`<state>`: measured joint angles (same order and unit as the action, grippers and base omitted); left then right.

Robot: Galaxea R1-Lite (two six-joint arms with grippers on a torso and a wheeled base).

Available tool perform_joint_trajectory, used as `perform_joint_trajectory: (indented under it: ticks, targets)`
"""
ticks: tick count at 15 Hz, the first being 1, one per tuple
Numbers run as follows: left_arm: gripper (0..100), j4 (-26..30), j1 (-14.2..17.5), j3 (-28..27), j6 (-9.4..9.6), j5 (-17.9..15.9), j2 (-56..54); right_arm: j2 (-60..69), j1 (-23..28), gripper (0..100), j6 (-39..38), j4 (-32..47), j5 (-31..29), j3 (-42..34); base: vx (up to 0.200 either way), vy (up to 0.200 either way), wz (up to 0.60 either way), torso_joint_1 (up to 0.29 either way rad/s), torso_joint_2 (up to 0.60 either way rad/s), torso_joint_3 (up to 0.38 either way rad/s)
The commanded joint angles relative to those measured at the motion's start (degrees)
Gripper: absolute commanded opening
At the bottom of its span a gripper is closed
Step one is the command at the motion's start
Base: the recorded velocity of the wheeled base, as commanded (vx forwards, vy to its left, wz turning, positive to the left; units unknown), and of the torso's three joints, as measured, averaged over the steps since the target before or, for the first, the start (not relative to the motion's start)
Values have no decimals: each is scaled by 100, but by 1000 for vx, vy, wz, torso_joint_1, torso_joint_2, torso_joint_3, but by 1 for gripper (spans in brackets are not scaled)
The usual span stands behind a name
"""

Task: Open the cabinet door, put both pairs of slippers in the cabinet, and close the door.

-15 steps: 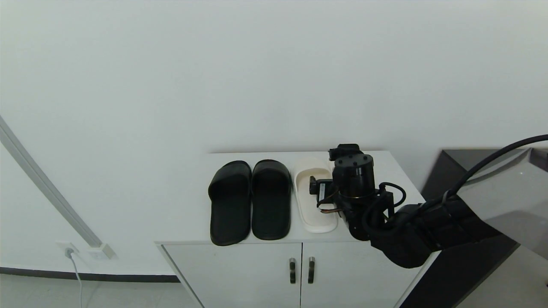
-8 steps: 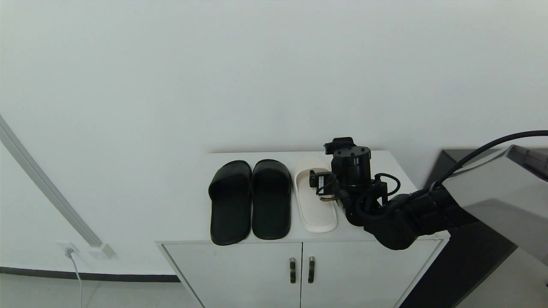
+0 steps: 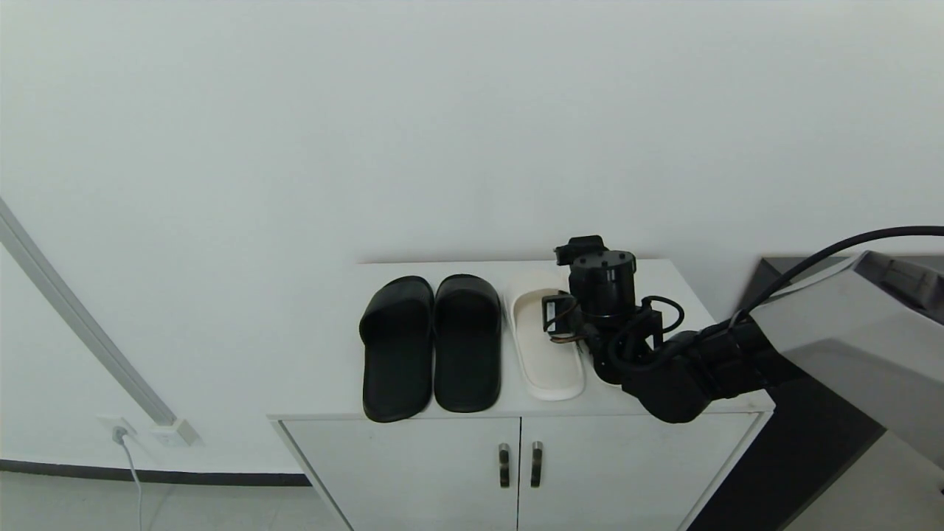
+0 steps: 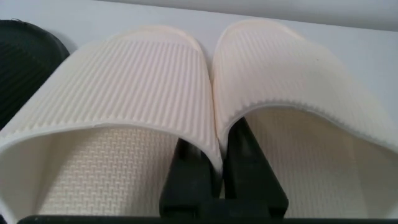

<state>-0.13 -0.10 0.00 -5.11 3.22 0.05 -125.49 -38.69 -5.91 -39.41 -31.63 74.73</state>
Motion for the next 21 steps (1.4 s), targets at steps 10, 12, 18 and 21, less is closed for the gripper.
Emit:
perform_joint_trajectory:
  ticks: [10,12,18,21]
  targets:
    - [0,-4,1,0,1,3,4,1809,-402,0,301,-14,17,-1470,0,0,0,0,0,0]
    - [0,-4,1,0,1,3,4,2398,-596,0,372,-31,351,-2164,0,0,0,0,0,0]
    - [0,-4,1,0,1,3,4,3751,-1140,0,380,21,2188,-3606,0,0,0,0,0,0]
    - [0,-4,1,0,1,3,4,3892,-1281,0,442,56,2583,-3834,0,0,0,0,0,0]
